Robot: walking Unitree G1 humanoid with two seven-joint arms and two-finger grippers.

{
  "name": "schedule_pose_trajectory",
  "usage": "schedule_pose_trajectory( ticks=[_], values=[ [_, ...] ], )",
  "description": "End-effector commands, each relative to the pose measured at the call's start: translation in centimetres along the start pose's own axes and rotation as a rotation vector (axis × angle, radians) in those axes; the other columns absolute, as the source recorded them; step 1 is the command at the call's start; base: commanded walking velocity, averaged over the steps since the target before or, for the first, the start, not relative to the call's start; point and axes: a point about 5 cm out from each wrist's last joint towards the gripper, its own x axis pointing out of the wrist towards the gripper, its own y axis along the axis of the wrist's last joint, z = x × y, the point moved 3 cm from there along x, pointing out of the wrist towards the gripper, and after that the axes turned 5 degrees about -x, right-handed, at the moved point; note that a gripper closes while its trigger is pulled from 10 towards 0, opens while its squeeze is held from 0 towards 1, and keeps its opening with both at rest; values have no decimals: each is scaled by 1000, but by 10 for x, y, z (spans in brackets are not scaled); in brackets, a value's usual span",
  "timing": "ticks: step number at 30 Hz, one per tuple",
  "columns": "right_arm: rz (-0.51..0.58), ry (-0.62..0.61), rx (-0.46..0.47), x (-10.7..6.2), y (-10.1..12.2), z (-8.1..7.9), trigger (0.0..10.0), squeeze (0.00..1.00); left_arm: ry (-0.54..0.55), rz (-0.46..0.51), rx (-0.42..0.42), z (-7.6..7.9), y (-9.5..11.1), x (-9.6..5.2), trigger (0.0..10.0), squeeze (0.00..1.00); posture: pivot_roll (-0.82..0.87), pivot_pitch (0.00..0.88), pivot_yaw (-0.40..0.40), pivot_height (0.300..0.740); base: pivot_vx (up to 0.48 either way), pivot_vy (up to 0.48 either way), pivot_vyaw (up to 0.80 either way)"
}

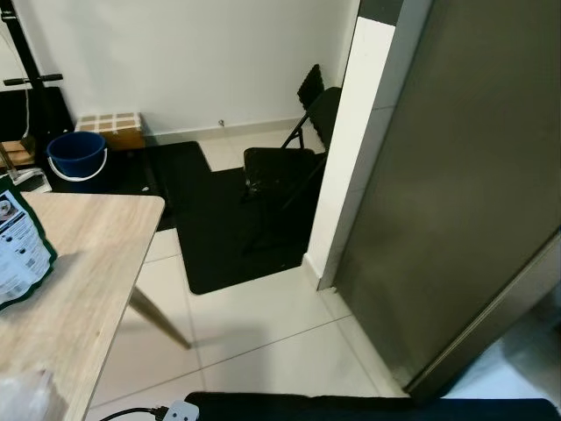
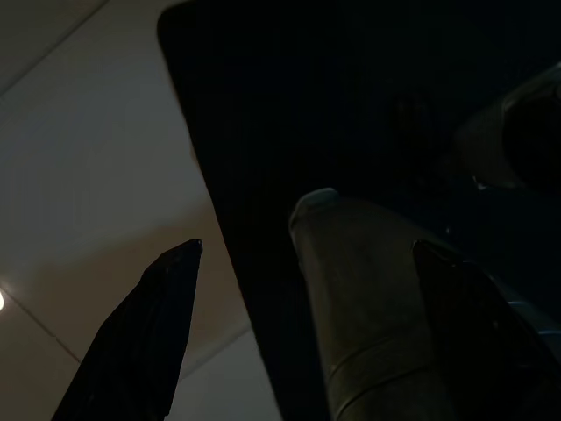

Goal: Restocking fridge

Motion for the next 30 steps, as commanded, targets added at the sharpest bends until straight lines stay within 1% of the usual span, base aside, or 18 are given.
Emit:
schedule_pose_trajectory(
  ticks=[1, 7, 10, 15, 17, 19, 23, 24, 27, 30],
  values=[
    [-17, -3, 0, 0, -6, 0, 10000, 0, -18, -85, 1, 6, -24, -2, 10000, 0, 74, 0, -24, 740, 0, 0, -788],
    [-21, -6, 1, 0, -6, 0, 10000, 0, -24, -72, 2, 7, -21, -1, 10000, 0, 72, 0, -22, 740, 0, 0, -788],
    [-20, -3, 12, 0, -6, -2, 10000, 0, -13, -63, 35, 6, -19, -1, 10000, 0, 72, 0, -21, 740, 0, 0, -788],
    [-13, 3, 25, 0, -5, -4, 10000, 0, -5, -62, 48, 5, -17, -1, 10000, 0, 71, 0, -21, 740, 0, 0, -788],
    [-1, 10, 30, 0, -1, -6, 10000, 0, 37, -50, 48, -2, -12, -1, 10000, 0, 72, 0, -23, 740, 0, 0, -788],
    [3, 13, 29, 0, 0, -7, 10000, 0, 57, -38, 46, -5, -8, -1, 10000, 0, 72, 0, -25, 740, 0, 0, -788],
    [14, 20, 23, 0, 5, -10, 10000, 0, 86, -9, 22, -10, -1, -1, 10000, 0, 72, 0, -25, 740, 0, 0, -788],
    [20, 22, 20, 1, 9, -11, 10000, 0, 99, 12, 3, -11, 3, -1, 10000, 0, 71, 0, -26, 740, 0, 0, -788],
    [23, 23, 20, 1, 11, -11, 10000, 0, 112, 30, -9, -13, 7, -1, 10000, 0, 70, 0, -27, 740, 0, 0, -788],
    [27, 22, 15, 1, 13, -11, 10000, 0, 132, 61, -53, -14, 10, -1, 10000, 0, 66, 0, -30, 740, 0, 0, -788]
  ],
)
